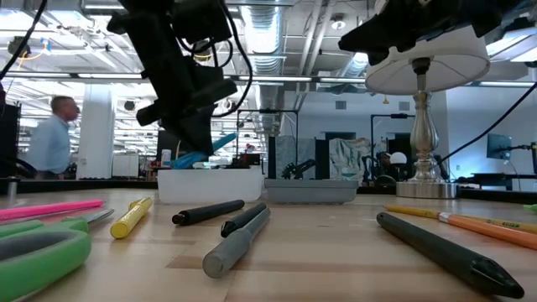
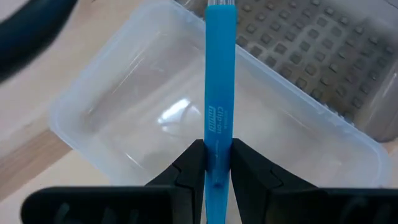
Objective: Pick & place school supplies into a supply box
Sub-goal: Put the blue pen into the black supply box, then put the green pen into the black supply box
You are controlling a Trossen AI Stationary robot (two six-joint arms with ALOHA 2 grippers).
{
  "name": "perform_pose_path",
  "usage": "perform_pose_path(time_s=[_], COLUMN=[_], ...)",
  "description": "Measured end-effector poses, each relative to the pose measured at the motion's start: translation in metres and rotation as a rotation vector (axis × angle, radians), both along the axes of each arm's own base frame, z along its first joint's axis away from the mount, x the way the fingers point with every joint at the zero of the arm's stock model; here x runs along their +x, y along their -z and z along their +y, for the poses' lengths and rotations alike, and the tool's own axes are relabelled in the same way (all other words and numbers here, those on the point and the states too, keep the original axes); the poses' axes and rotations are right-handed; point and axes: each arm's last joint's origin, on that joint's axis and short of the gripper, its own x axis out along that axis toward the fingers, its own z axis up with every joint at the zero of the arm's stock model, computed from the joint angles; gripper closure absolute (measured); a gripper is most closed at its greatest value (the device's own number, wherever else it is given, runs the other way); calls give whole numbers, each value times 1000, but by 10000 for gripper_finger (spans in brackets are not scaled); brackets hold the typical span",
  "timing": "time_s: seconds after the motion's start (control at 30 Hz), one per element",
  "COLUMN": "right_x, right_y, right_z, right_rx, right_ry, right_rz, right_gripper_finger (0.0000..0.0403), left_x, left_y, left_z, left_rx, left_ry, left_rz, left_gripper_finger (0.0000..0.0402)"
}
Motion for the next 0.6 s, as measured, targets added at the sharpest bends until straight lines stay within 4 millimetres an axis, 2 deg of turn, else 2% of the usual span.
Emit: perform_pose_path(time_s=[0.17,0.4,0.6], right_x=[0,0,-2], right_y=[0,0,5], right_z=[0,0,1], right_rx=[1,1,74], right_ry=[0,1,25], right_rz=[0,0,64], right_gripper_finger=[349,349,349], left_x=[0,1,1], left_y=[0,-1,-2], left_z=[3,2,-4], left_rx=[0,13,42], left_ry=[9,39,220], left_rz=[3,4,55], left_gripper_finger=[327,270,231])
